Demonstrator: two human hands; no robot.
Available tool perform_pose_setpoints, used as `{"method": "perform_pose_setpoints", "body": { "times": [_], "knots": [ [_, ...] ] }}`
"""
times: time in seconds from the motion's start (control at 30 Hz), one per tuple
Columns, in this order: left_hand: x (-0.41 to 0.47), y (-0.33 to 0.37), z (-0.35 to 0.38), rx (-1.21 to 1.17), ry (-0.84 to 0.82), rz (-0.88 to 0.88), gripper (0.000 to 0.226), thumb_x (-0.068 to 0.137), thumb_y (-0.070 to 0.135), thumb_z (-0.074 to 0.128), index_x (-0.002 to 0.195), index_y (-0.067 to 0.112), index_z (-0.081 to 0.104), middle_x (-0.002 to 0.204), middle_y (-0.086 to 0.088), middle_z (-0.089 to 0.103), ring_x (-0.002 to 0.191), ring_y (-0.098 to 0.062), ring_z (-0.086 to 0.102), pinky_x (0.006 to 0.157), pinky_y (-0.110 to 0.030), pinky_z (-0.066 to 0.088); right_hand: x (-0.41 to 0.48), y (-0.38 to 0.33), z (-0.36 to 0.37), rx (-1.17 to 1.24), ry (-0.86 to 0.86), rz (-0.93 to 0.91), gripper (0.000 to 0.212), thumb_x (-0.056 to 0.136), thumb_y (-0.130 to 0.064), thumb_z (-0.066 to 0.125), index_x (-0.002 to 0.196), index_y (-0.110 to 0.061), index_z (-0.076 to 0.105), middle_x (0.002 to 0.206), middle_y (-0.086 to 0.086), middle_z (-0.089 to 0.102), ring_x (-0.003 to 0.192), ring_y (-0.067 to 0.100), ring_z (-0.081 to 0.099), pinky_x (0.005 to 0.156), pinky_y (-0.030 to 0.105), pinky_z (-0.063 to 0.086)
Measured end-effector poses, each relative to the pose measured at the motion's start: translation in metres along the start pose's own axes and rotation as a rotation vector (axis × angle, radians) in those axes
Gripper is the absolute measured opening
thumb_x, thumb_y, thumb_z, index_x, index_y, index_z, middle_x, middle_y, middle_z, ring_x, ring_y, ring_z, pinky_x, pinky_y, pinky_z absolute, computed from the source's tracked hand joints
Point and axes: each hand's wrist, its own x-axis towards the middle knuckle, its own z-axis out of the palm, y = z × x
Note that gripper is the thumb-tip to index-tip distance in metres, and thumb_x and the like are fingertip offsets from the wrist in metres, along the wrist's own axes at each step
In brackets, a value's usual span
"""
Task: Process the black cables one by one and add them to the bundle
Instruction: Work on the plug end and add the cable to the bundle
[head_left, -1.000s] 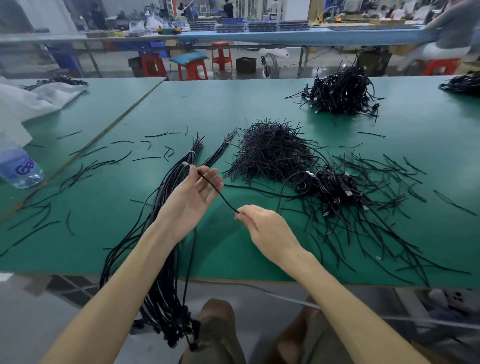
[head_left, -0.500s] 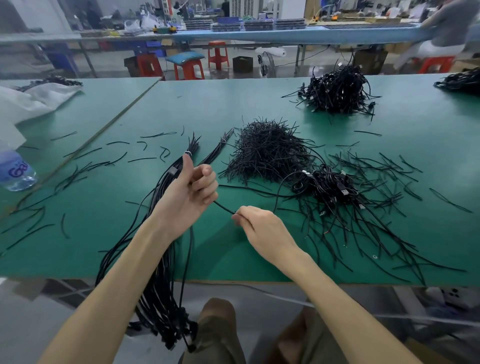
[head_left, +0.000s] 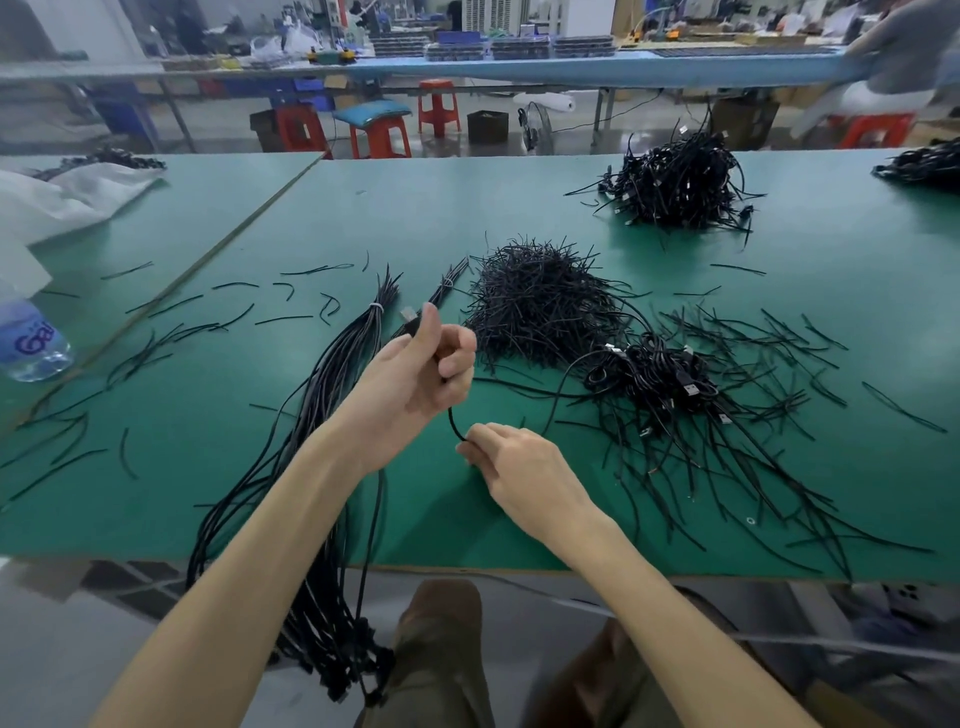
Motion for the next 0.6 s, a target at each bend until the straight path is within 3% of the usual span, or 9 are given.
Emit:
{"method": "perform_pose_setpoints", "body": {
  "times": [0.07,0.17,0.27,0.37,0.47,0.53,0.6],
  "knots": [
    [-0.005,0.004,-0.003,0.176,-0.157,-0.062,0.047,0.107,0.048,0.037,0.082,0.017,0.063,0.07,0.002,0.035,0.062,-0.015,0.032,0.061,-0.021,0.033,0.0,0.001,-0.001,0.025,0.002,0.046,0.026,0.109,-0.03,0.043,0.097,-0.011,0.055,0.089,0.002,0.064,0.071,0.022,0.045,0.068,0.031,0.032],
    [-0.013,0.008,-0.007,0.537,-0.406,-0.208,0.047,0.109,0.044,0.037,0.086,0.017,0.068,0.067,0.003,0.045,0.064,-0.016,0.042,0.064,-0.023,0.041,0.001,0.0,-0.003,0.031,-0.013,0.145,0.013,0.102,-0.007,0.046,0.107,-0.011,0.058,0.099,0.003,0.065,0.082,0.025,0.051,0.075,0.034,0.039],
    [-0.013,-0.001,-0.007,0.95,-0.561,-0.353,0.049,0.11,0.04,0.037,0.092,0.012,0.072,0.069,0.004,0.062,0.064,-0.017,0.057,0.076,-0.024,0.047,0.0,-0.002,-0.008,0.044,0.054,0.158,0.009,0.097,-0.004,0.051,0.094,-0.011,0.056,0.094,0.004,0.064,0.078,0.022,0.047,0.072,0.033,0.034],
    [-0.007,-0.021,-0.006,1.137,-0.439,-0.4,0.045,0.111,0.033,0.039,0.094,0.006,0.071,0.078,-0.001,0.069,0.065,-0.016,0.065,0.073,-0.022,0.05,-0.001,-0.003,-0.01,0.028,0.087,0.118,0.017,0.095,-0.01,0.044,0.091,-0.012,0.06,0.092,0.004,0.066,0.085,0.025,0.056,0.079,0.034,0.038],
    [-0.002,-0.034,-0.007,1.208,-0.246,-0.336,0.04,0.11,0.035,0.041,0.078,0.021,0.061,0.072,0.005,0.065,0.055,-0.005,0.055,0.062,-0.022,0.044,-0.001,-0.007,-0.011,0.005,0.185,0.089,0.042,0.095,-0.023,0.025,0.09,-0.008,0.064,0.089,0.007,0.068,0.084,0.028,0.06,0.081,0.039,0.044],
    [-0.001,-0.037,-0.006,1.251,-0.196,-0.295,0.038,0.108,0.038,0.043,0.077,0.021,0.055,0.073,0.007,0.062,0.055,0.0,0.052,0.062,-0.02,0.041,-0.002,-0.007,-0.012,0.021,0.277,0.092,0.047,0.099,-0.025,0.026,0.089,-0.005,0.067,0.086,0.007,0.069,0.082,0.028,0.064,0.079,0.041,0.048],
    [0.001,-0.038,-0.004,1.253,-0.197,-0.247,0.036,0.108,0.037,0.043,0.087,0.011,0.056,0.084,-0.004,0.065,0.072,-0.014,0.058,0.073,-0.031,0.047,-0.003,-0.007,-0.011,0.083,0.367,0.108,0.045,0.1,-0.024,0.03,0.091,-0.004,0.069,0.088,0.007,0.072,0.081,0.026,0.065,0.079,0.042,0.05]
  ]
}}
